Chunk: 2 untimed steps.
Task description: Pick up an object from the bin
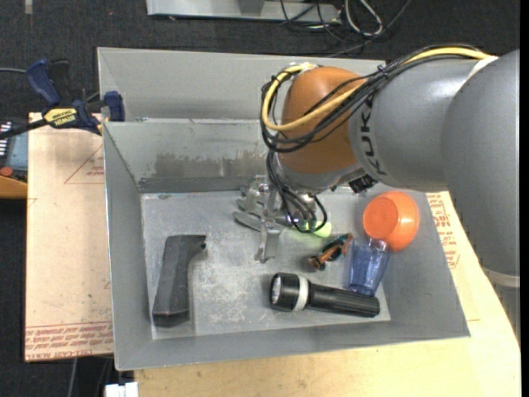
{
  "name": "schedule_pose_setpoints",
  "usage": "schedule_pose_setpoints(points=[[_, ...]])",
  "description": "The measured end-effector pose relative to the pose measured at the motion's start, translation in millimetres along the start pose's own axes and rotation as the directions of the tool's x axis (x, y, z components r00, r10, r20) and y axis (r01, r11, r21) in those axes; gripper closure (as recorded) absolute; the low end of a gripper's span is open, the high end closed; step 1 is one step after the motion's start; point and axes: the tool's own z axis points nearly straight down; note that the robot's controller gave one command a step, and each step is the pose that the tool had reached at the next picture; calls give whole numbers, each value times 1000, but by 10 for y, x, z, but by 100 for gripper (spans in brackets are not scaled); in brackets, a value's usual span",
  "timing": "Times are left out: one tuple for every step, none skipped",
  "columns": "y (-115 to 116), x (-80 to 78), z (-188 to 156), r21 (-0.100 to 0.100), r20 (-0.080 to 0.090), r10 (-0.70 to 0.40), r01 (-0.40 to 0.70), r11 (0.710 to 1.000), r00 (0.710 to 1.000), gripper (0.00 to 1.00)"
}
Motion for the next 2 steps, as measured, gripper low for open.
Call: schedule_pose_setpoints(points=[[0, 0, 0, 0, 0, 0, 0, 1000, 1000, 0], [30, 310, 611, -1, 2, -140, 140, 990, 990, 0]])
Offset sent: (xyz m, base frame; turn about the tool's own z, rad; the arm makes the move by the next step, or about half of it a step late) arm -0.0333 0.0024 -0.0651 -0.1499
